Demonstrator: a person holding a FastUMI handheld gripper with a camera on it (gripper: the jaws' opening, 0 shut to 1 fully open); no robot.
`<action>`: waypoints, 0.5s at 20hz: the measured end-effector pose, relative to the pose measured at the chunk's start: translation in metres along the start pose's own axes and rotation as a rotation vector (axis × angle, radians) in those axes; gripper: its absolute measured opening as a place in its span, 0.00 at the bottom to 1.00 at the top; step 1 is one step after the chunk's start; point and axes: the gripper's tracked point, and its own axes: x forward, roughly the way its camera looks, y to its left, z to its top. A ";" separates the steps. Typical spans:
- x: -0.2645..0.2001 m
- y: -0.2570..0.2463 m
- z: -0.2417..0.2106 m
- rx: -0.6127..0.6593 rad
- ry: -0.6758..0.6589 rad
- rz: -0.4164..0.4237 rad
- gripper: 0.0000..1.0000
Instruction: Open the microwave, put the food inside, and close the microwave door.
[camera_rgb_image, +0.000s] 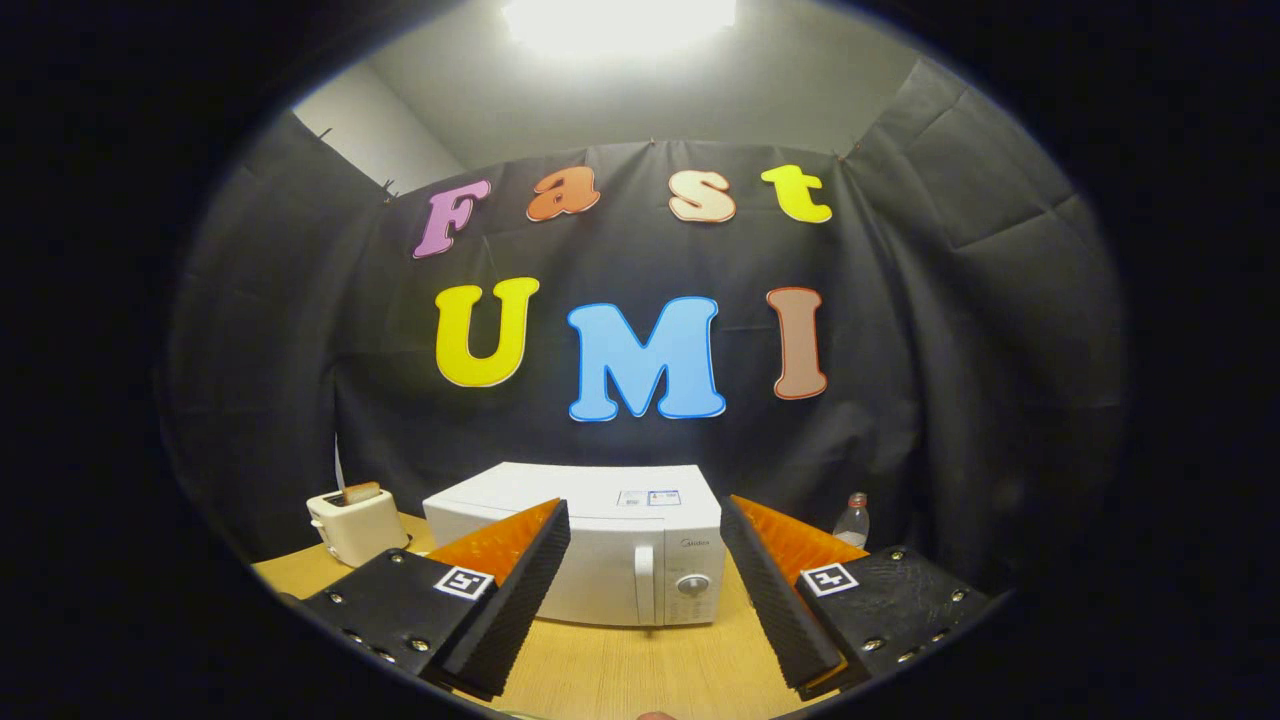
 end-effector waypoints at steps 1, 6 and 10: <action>0.009 0.000 -0.008 0.002 0.006 0.007 0.96; 0.055 -0.004 -0.046 -0.003 0.038 0.037 0.96; 0.089 -0.009 -0.082 0.011 0.079 0.034 0.96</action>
